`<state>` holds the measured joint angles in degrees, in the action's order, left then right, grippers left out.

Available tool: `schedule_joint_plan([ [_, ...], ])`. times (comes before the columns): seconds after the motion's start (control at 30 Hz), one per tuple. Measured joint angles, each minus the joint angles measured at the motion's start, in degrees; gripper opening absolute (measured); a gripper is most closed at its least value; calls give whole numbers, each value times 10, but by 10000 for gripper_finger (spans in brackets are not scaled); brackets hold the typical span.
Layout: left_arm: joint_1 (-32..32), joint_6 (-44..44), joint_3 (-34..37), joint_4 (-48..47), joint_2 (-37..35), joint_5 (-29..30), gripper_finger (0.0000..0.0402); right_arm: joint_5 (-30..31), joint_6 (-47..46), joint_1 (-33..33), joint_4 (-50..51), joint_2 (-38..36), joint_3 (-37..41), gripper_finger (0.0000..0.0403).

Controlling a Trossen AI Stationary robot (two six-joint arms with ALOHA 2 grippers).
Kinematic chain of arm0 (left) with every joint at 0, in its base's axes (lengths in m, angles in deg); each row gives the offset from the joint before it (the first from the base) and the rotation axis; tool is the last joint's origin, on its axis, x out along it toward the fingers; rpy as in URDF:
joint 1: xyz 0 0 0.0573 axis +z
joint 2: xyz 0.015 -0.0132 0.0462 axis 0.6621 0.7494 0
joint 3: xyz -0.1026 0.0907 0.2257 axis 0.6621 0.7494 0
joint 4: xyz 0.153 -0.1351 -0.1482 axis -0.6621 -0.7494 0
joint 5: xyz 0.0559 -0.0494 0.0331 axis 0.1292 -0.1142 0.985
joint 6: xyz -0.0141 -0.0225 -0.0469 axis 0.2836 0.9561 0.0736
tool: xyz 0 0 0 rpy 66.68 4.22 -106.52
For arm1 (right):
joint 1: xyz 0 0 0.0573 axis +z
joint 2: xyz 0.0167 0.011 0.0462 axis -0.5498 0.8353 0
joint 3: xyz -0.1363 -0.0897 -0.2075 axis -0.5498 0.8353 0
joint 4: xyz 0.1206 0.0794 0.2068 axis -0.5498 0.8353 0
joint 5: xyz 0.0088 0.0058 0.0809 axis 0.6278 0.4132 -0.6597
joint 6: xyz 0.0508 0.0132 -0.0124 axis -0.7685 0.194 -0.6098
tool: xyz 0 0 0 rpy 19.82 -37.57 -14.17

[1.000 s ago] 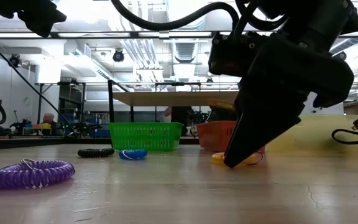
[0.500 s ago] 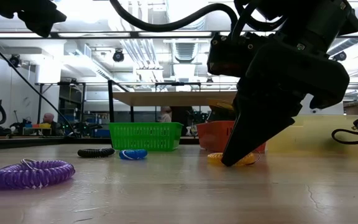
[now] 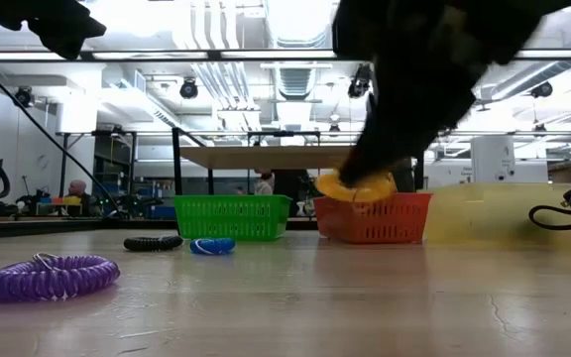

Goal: Pick & Place Office Desk Supplies
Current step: Put the yellow spring rubber band into the green bin

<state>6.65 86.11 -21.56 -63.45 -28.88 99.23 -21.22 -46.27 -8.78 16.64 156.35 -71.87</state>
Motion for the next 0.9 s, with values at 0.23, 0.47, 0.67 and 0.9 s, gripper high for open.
schedule_joint_plan([
  [0.23, 0, 0, 0, -4, 0, 0, 141, 103, 53, -4, -11, -41, -10, 35],
  [0.47, 0, 0, 0, -5, 0, 0, 141, 170, 166, -33, -44, -45, -67, 34],
  [0.67, 0, 0, 0, -6, 0, 0, 141, 156, 123, -100, -47, -43, -126, 34],
  [0.9, 0, 0, 0, -6, 0, 0, 141, 22, 103, -206, -56, -31, -137, 34],
])
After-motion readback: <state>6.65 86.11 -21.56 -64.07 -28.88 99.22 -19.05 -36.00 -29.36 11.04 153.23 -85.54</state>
